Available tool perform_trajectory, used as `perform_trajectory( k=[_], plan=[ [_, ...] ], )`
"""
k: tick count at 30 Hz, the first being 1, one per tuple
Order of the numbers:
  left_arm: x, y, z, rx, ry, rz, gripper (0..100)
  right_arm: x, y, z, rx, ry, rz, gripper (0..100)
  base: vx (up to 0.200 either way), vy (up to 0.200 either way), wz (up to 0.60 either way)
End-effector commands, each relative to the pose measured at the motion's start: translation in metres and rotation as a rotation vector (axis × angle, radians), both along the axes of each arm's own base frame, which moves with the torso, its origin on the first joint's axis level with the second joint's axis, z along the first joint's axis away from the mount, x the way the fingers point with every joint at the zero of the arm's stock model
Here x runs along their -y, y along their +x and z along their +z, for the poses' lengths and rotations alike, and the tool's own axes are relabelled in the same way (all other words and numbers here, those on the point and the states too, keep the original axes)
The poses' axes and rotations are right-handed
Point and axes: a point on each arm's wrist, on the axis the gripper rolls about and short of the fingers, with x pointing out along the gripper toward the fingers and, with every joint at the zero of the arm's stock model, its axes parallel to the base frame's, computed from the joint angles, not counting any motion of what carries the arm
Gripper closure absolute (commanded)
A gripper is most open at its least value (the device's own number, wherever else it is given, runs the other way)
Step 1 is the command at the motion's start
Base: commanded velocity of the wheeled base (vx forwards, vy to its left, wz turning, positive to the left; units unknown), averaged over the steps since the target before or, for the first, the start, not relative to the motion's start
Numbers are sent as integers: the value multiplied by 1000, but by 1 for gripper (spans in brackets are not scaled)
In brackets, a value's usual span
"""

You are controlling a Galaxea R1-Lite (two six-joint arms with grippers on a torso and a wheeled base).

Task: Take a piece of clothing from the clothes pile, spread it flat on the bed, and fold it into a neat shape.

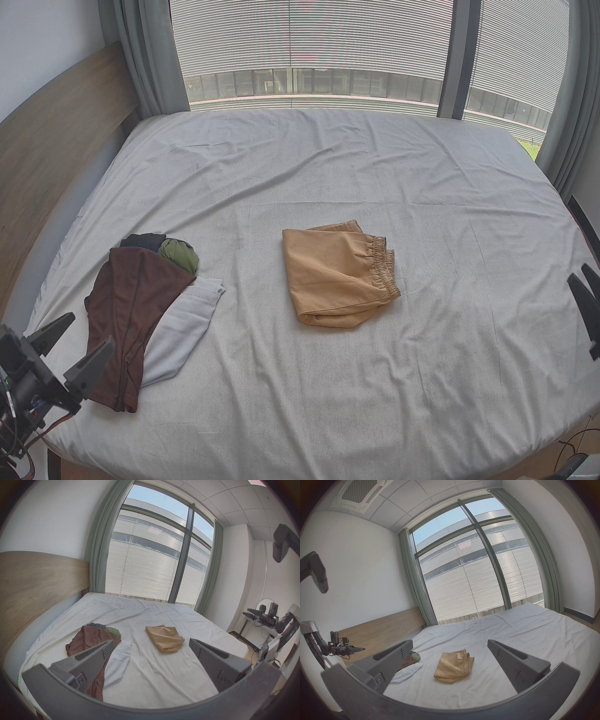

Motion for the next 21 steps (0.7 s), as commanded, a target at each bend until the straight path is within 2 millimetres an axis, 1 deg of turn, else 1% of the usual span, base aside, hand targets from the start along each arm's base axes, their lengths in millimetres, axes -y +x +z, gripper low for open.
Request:
perform_trajectory(
  k=[1,3,5,10,13,16,18,19,21],
  plan=[
    [-7,-75,-16,85,-70,16,0,8,-83,-35,67,-3,-44,0,0,0,0],
    [-8,-87,-23,89,-73,11,0,8,-94,-45,57,-5,-70,0,0,0,0],
    [-8,-96,-29,87,-73,11,0,8,-101,-53,38,-8,-87,0,0,0,0],
    [-10,-114,-43,94,-73,5,0,8,-111,-73,19,-38,-108,0,0,0,0],
    [-10,-112,-52,80,-67,10,0,8,-110,-81,-26,-51,-107,0,0,0,0],
    [-10,-112,-51,87,-64,33,0,8,-108,-88,-89,-65,-126,0,0,0,0],
    [-11,-112,-51,94,-61,79,0,9,-107,-94,-145,-102,-183,0,0,0,0],
    [-12,-111,-52,87,-55,117,0,11,-107,-98,-170,-140,-244,0,0,0,0],
    [-13,-111,-55,67,-33,193,0,12,-107,-98,-169,-176,-314,0,0,0,0]
  ],
)
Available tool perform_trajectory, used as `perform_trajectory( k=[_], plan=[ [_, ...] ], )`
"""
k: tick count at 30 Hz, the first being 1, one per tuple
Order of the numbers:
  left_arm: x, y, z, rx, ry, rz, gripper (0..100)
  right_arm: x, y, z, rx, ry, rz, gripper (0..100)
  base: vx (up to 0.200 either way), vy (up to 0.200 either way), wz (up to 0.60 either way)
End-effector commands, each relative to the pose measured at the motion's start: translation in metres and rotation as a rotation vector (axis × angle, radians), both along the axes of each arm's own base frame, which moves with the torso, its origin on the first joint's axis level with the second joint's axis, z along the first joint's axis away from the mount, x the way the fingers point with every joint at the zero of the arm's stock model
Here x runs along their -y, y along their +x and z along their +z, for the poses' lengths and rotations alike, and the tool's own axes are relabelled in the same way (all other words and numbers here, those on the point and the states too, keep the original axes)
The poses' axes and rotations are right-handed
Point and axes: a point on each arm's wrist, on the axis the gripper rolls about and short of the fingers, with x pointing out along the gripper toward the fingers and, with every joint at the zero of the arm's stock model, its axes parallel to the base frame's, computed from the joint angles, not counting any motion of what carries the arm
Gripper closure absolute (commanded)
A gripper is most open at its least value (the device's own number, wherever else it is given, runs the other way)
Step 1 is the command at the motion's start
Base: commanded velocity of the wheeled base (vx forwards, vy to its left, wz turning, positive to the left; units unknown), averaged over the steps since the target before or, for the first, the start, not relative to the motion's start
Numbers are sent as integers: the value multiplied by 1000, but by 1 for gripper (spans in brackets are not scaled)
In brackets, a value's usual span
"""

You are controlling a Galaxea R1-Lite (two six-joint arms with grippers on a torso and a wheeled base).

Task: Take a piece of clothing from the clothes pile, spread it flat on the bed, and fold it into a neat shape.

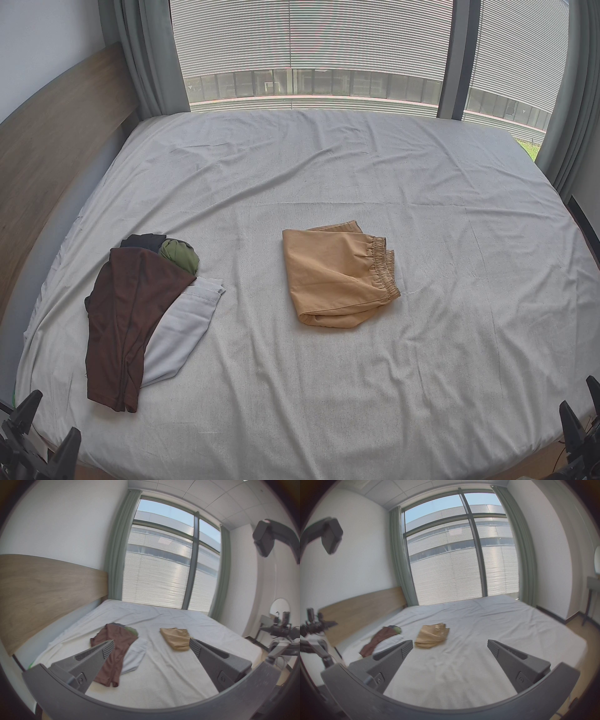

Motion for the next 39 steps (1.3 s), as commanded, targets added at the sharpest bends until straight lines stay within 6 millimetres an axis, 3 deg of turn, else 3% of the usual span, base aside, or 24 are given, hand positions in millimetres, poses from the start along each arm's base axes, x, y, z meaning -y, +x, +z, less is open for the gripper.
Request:
perform_trajectory(
  k=[1,4,11,39],
  plan=[
    [-3,-4,-12,-8,26,130,0,2,-5,-11,24,-95,-130,0,0,0,0],
    [-4,-5,-20,-69,61,240,0,3,-5,-16,-8,-200,-162,0,0,0,0],
    [-4,-9,-25,-54,111,339,0,3,-5,-16,-15,-165,-164,0,0,0,0],
    [-4,-11,-29,-54,160,324,0,3,-5,-17,-19,-167,-163,0,0,0,0]
  ],
)
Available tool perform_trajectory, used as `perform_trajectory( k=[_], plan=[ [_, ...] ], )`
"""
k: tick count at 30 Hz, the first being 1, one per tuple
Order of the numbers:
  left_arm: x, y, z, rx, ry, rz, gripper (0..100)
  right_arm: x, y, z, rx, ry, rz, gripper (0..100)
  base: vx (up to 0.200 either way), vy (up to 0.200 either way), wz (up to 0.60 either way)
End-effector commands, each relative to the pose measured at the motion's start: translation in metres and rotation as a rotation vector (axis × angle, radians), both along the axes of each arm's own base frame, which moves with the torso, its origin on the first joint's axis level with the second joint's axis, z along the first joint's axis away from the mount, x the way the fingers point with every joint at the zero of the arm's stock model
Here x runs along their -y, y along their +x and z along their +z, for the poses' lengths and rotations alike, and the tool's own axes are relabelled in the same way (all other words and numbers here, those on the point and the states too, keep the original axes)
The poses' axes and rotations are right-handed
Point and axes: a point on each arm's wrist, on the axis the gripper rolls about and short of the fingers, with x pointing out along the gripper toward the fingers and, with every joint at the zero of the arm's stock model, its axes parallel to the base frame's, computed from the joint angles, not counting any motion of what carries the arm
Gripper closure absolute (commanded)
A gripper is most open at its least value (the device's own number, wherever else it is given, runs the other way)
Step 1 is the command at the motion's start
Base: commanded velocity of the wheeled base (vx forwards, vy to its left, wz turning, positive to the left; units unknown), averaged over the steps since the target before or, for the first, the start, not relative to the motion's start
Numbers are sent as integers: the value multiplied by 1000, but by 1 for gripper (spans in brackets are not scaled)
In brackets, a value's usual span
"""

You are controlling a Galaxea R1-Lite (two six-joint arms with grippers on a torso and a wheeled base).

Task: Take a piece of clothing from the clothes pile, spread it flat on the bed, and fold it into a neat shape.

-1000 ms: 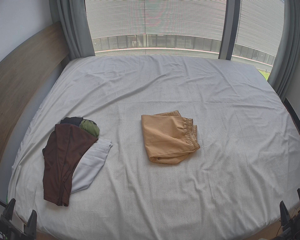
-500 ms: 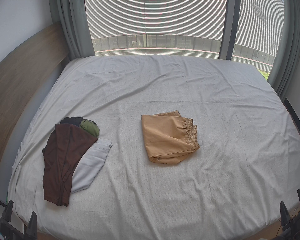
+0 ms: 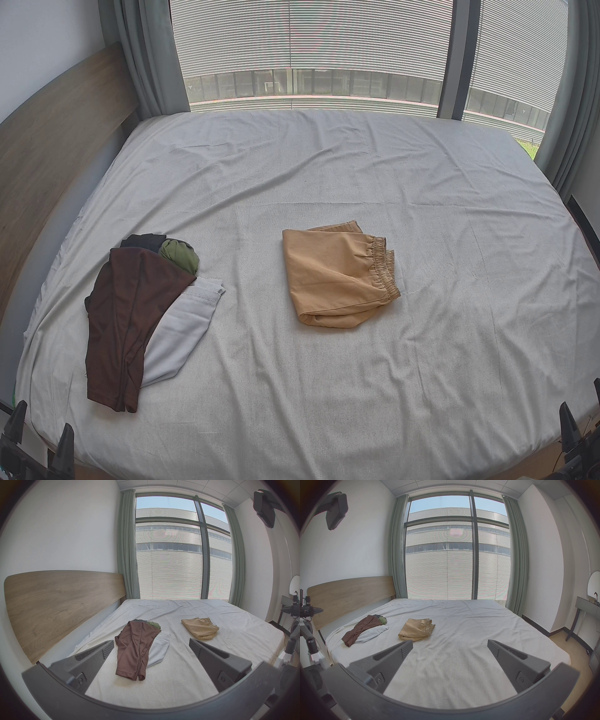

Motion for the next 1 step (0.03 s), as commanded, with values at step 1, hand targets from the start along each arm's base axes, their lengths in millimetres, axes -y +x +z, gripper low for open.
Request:
perform_trajectory(
  k=[1],
  plan=[
    [0,1,-5,-7,0,1,0,0,1,-5,-6,0,1,0,0,0,0]
  ],
)
